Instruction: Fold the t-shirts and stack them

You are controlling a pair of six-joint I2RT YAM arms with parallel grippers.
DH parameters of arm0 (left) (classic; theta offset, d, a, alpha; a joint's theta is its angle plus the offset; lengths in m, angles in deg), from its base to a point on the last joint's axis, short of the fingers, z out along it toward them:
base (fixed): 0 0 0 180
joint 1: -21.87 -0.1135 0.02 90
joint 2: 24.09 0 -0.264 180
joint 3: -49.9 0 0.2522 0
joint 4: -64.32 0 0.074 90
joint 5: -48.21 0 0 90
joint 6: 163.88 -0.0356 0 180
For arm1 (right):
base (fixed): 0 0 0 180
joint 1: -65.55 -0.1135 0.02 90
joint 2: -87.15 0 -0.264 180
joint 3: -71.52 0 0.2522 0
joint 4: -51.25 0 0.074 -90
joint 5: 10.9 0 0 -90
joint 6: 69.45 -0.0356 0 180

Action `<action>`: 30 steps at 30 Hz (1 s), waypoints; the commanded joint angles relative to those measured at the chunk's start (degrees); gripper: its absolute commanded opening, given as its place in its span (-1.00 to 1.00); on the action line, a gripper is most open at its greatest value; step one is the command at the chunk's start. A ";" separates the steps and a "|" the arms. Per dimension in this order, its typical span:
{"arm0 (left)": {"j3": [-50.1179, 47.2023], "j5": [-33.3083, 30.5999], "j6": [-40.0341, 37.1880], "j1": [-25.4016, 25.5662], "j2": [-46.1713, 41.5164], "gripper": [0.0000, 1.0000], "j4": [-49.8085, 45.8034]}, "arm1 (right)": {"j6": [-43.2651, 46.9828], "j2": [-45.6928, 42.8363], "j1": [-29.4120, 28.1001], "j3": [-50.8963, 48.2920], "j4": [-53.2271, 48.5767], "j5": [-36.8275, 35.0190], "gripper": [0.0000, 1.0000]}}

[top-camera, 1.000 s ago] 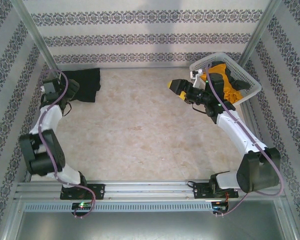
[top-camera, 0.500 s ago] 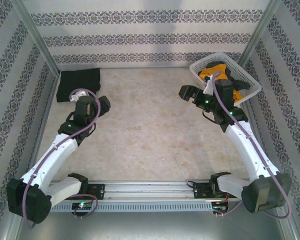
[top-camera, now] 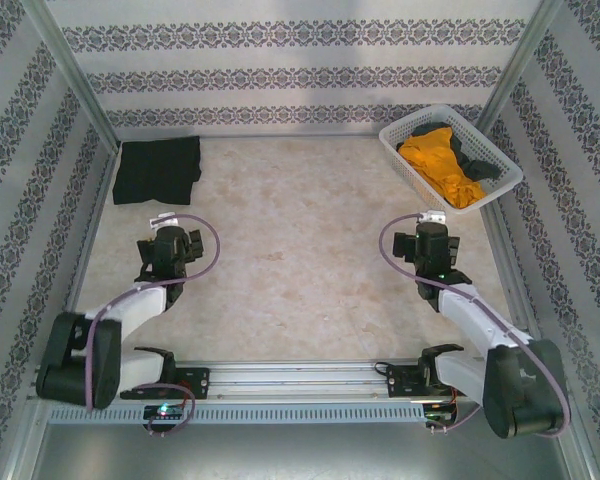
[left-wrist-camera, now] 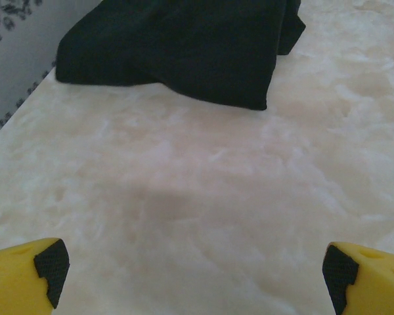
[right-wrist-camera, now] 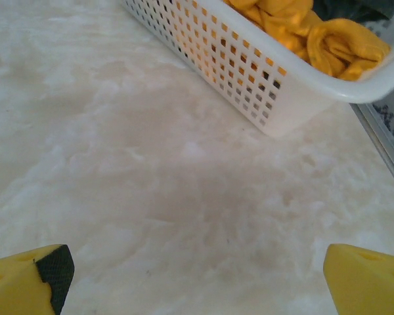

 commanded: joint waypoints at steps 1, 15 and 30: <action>-2.09 3.98 -5.94 -1.79 7.25 1.00 23.56 | 1.79 5.04 2.24 -1.57 17.48 4.49 0.95; -9.01 14.14 -4.27 -6.18 17.83 1.00 46.48 | 2.58 22.59 6.96 -3.87 44.04 14.52 0.95; -11.43 14.72 -1.65 -8.06 17.98 1.00 50.55 | 3.07 22.61 4.85 -2.67 41.62 8.70 0.96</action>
